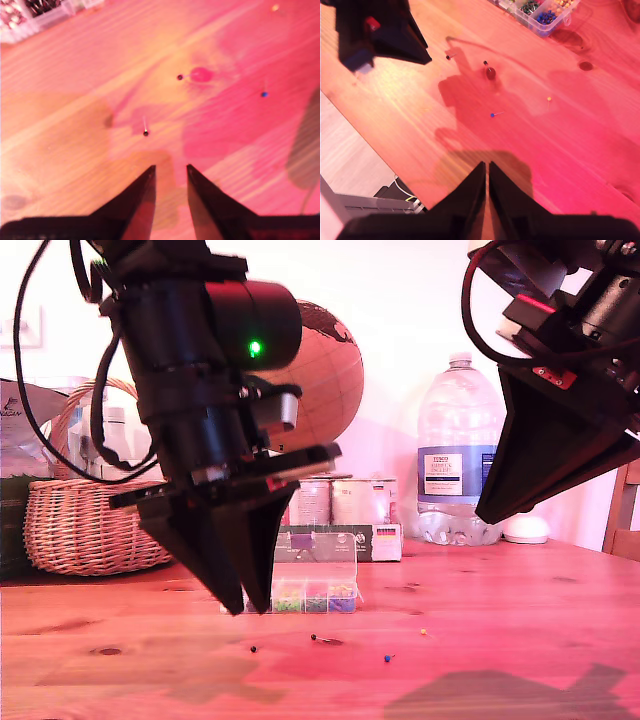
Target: Sort the loose pins on the table into their correct compartments
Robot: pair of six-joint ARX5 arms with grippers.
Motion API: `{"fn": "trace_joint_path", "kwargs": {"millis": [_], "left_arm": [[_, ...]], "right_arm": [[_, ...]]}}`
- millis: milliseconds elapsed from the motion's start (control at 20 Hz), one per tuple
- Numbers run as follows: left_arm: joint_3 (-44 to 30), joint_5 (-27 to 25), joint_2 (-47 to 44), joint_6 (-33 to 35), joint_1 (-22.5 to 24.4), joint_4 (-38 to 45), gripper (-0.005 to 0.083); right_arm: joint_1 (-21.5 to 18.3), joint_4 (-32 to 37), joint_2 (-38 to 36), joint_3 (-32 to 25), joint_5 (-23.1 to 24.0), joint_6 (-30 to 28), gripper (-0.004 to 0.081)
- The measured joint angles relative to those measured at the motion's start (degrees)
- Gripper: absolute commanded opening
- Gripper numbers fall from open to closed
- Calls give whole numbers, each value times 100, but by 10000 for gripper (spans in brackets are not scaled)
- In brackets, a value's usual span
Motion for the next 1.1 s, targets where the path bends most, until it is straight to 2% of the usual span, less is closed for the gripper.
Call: {"fn": "trace_joint_path", "kwargs": {"millis": [200, 1100], "left_arm": [[15, -177, 72, 2, 0, 42, 173], [31, -184, 74, 52, 179, 330, 170]], "right_arm": [[0, 2, 0, 0, 0, 0, -13], [0, 111, 0, 0, -4, 0, -13]]}}
